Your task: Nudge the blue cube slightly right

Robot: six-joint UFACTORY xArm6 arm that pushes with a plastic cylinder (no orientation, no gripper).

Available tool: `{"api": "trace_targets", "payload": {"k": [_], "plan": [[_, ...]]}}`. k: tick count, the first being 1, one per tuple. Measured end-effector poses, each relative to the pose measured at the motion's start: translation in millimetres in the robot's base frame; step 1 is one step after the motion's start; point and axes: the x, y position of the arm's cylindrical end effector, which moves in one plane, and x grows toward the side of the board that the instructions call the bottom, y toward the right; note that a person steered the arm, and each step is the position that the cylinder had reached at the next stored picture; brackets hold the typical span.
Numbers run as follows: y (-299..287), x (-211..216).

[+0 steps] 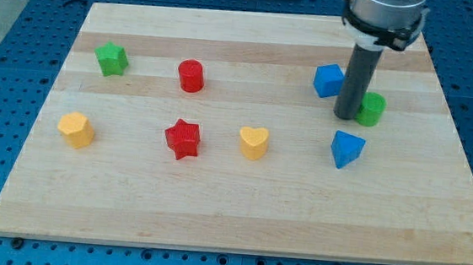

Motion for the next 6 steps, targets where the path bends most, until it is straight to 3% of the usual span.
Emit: {"api": "trace_targets", "payload": {"k": [3, 4, 6], "plan": [[-61, -41], [-44, -73], [-39, -82]]}}
